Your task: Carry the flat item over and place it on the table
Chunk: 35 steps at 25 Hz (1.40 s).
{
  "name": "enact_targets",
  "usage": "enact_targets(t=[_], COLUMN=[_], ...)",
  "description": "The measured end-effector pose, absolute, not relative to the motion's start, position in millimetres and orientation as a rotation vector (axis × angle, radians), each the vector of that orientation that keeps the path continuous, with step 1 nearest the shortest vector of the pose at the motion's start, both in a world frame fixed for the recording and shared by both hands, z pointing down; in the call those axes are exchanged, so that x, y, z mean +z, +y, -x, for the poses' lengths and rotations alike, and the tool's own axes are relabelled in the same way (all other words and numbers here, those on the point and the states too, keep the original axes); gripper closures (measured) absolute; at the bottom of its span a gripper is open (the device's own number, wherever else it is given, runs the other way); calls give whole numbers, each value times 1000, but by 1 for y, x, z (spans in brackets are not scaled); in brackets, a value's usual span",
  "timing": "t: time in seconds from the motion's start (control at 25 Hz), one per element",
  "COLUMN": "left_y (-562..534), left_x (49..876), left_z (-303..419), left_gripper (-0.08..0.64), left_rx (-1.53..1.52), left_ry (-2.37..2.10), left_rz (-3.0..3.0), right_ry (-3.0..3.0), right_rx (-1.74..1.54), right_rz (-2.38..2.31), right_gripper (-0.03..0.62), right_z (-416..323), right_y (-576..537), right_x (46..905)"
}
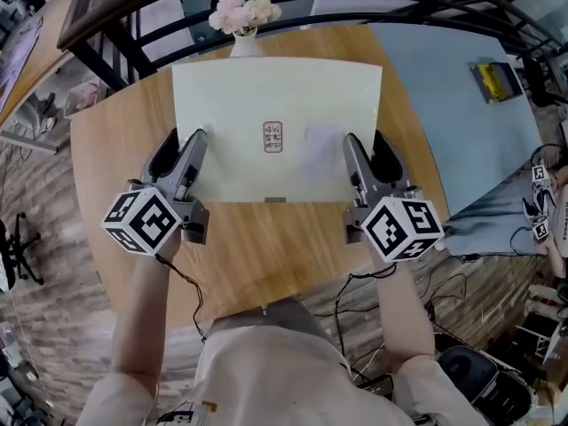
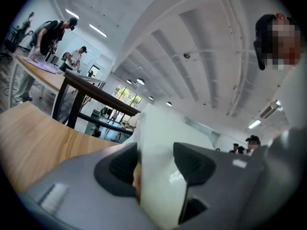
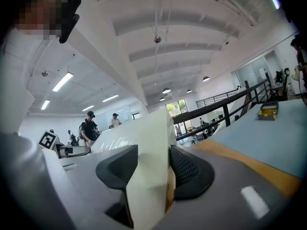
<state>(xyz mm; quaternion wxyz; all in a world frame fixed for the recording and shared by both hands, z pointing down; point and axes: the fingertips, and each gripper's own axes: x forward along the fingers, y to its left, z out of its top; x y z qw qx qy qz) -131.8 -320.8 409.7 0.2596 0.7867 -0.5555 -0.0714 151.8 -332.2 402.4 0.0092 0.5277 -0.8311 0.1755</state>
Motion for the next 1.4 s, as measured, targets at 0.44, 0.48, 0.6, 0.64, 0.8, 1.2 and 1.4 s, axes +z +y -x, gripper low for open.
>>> enact_targets(t=[0.44,0.48,0.6,0.64,0.8,1.2,1.4], left_y=[-362,-365,-372,-375,-382,-394,-396], left_x=[498,504,521,527,554,616,637], left_z=[119,117,111,110,108,89,87], left_gripper=[337,337,337,337,337,334,333], left_rx=[-45,-31,-11,-4,42,128,163], left_ry=[-1444,-1440,-1415,-1406,-1391,-1358,-1352], left_rz=[-2045,-2043,-2040,-2036,-2003,-1923,-1893], right_ry=[-2459,-2446,-2419,-2412,-2366,-2256,-2209], right_rx=[758,776,818,833,877,977,992], right_rz=[-1657,-1659,-1673,-1676,-1677,-1676,-1683], right_gripper=[382,382,382,382,382,382,382], right_z=[-165,-167,-174,-175,-177,-195,-196], right_y=[-363,-364,-367,-368,-373,-382,-383], right_x=[495,502,518,524,552,610,630])
